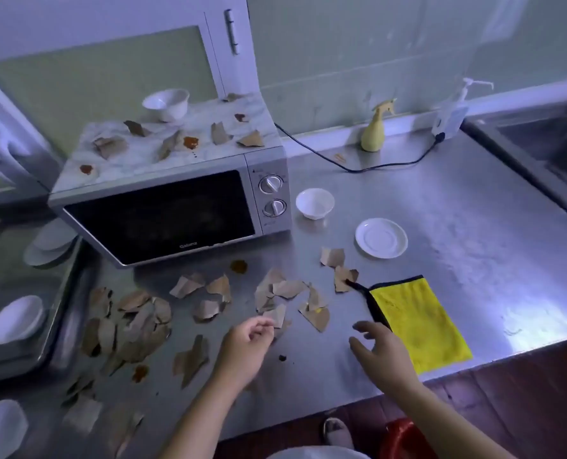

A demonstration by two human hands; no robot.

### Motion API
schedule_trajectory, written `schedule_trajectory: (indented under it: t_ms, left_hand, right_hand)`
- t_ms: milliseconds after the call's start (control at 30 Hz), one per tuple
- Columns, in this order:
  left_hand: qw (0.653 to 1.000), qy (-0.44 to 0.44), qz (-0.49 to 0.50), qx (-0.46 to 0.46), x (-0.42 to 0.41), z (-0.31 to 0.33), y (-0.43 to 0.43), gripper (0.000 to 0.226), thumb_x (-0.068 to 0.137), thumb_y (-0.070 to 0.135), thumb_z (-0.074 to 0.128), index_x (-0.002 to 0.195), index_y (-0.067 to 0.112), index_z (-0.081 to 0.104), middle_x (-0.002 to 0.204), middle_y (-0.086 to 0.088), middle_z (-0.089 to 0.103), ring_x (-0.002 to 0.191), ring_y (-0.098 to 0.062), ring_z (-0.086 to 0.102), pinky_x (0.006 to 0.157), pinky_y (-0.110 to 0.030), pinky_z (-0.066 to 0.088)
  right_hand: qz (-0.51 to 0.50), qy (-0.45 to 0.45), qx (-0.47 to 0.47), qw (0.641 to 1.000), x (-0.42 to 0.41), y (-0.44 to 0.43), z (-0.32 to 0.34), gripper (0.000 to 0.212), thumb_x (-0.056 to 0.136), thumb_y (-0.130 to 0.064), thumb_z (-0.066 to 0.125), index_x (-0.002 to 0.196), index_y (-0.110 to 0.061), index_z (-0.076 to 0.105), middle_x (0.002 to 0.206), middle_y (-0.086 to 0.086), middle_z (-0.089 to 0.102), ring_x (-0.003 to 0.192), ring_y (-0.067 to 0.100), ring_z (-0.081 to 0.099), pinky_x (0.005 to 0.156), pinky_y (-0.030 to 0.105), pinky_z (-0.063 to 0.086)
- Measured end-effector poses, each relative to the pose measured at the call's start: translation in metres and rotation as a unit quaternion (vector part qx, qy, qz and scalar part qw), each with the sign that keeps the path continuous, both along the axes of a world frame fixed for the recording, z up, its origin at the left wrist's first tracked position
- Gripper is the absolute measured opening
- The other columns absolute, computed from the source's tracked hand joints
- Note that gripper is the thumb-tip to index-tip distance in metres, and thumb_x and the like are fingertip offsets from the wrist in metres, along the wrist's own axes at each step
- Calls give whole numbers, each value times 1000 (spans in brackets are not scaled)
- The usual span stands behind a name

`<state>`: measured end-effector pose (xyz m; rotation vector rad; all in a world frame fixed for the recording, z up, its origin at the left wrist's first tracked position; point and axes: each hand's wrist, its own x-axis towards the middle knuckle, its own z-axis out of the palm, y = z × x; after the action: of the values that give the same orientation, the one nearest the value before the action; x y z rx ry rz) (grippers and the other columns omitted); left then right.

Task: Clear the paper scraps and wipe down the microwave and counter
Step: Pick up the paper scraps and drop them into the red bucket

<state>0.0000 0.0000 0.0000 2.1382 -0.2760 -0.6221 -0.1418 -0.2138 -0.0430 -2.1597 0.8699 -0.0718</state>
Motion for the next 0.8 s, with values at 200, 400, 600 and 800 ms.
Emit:
schedule_trajectory:
  t_ms: [200,400,600,800]
  left_hand:
    - [995,57,87,-7,-9,-9,-14,20,94,22,62,89,39,73,91,12,72,90,-8,68,87,-38,56]
    - [991,81,109,18,-27,-7,-19,26,95,27,63,89,51,70,94,16,72,86,-2,67,77,-27,53]
    - [983,92,158,23,-38,-7,-18,22,95,21,63,92,40,74,93,9,73,85,-8,68,80,-30,55]
    - [982,104,158,12,-39,-9,-31,18,95,19,64,96,33,75,92,9,74,86,-13,70,85,-36,55]
  right_hand:
    - [45,41,-63,996,69,-78,-5,33,90,-32,64,119,-17,68,116,5,67,107,28,61,84,37,51]
    - [55,145,-109,982,137,-121,-24,33,90,-41,51,109,-16,62,119,7,62,122,29,47,95,42,33]
    - [53,195,-148,968,154,-121,-44,36,94,-47,43,107,-20,63,124,8,56,126,30,40,105,46,28]
    - [42,170,-131,976,158,-120,-44,22,93,-37,45,98,-17,55,105,7,59,120,30,42,90,42,28]
